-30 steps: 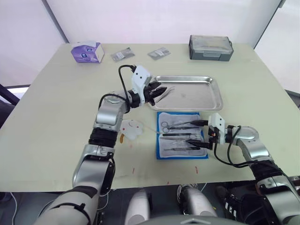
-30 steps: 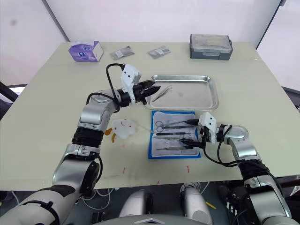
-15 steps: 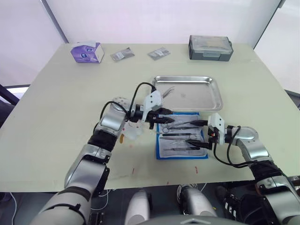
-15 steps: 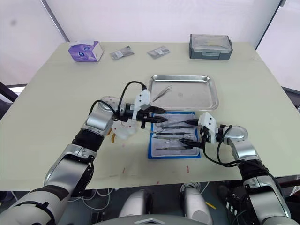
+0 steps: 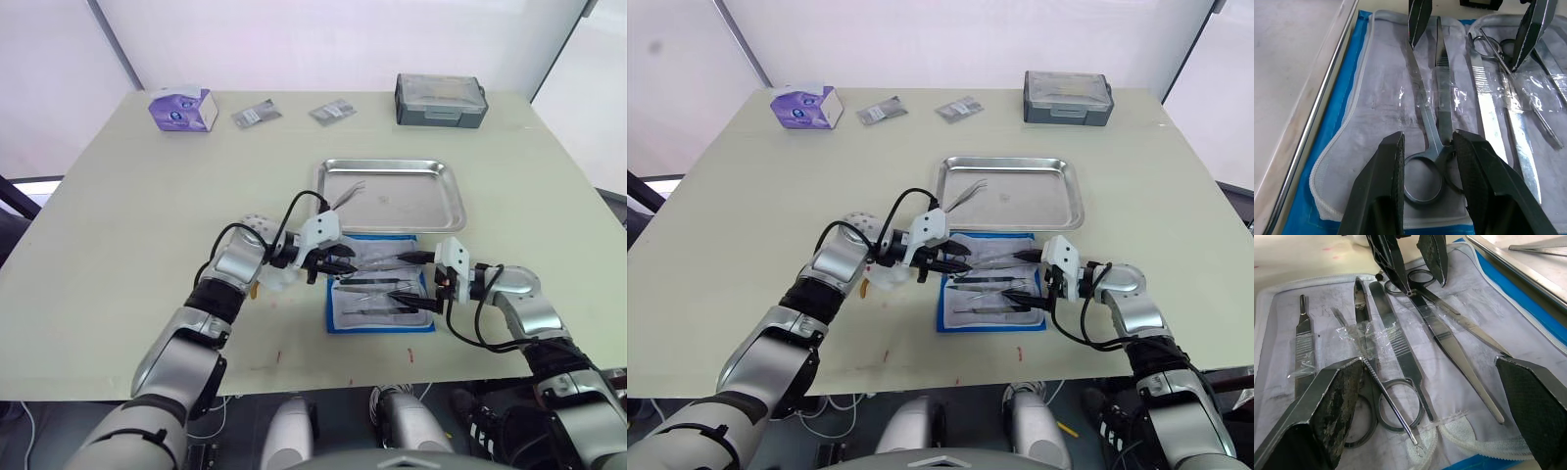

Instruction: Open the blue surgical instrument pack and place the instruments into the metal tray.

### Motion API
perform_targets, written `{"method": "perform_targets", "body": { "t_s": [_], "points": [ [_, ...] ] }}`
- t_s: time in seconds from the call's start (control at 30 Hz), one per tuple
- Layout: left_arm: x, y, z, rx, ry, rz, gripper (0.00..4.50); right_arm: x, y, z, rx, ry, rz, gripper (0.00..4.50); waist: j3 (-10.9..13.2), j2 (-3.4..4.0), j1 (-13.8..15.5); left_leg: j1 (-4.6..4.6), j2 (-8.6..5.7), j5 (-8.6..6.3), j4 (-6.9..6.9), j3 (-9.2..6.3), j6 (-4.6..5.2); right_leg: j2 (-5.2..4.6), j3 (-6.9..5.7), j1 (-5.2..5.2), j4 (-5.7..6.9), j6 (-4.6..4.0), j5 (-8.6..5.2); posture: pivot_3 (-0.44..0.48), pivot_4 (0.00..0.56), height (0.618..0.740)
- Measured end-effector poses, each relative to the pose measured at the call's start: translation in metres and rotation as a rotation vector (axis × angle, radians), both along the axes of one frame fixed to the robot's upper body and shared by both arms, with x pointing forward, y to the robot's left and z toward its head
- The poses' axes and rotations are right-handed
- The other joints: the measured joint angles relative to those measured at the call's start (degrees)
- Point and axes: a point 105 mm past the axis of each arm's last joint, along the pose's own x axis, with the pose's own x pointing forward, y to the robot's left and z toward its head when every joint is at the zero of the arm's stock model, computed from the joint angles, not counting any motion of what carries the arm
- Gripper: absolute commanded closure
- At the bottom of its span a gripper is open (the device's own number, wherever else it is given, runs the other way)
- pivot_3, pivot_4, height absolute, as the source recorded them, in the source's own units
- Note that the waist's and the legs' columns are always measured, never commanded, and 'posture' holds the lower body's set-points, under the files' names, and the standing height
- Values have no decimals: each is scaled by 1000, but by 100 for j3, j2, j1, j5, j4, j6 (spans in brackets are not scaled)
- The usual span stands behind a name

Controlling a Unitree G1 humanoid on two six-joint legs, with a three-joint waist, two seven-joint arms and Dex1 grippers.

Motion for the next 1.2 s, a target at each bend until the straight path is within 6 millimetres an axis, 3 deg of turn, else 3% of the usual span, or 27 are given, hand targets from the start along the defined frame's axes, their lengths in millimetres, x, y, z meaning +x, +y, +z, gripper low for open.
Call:
{"method": "perform_targets", "body": {
  "t_s": [0.4, 1.2],
  "points": [
    [12, -2, 1, 1, -29, 36, 2836, -1, 0, -1, 1, -1, -10, 0, -11, -11, 5, 1, 0, 0, -1, 0, 0, 0, -1, 0, 0, 0, 0, 0, 150, 731],
    [6, -6, -6, 17, -58, -10, 2836, -3, 0, -3, 3, 4, -14, 0, -51, -4, 8, 3, 0, 0, -10, 2, 0, 0, 1, 1, -6, -1, -1, 0, 150, 731]
  ]
}}
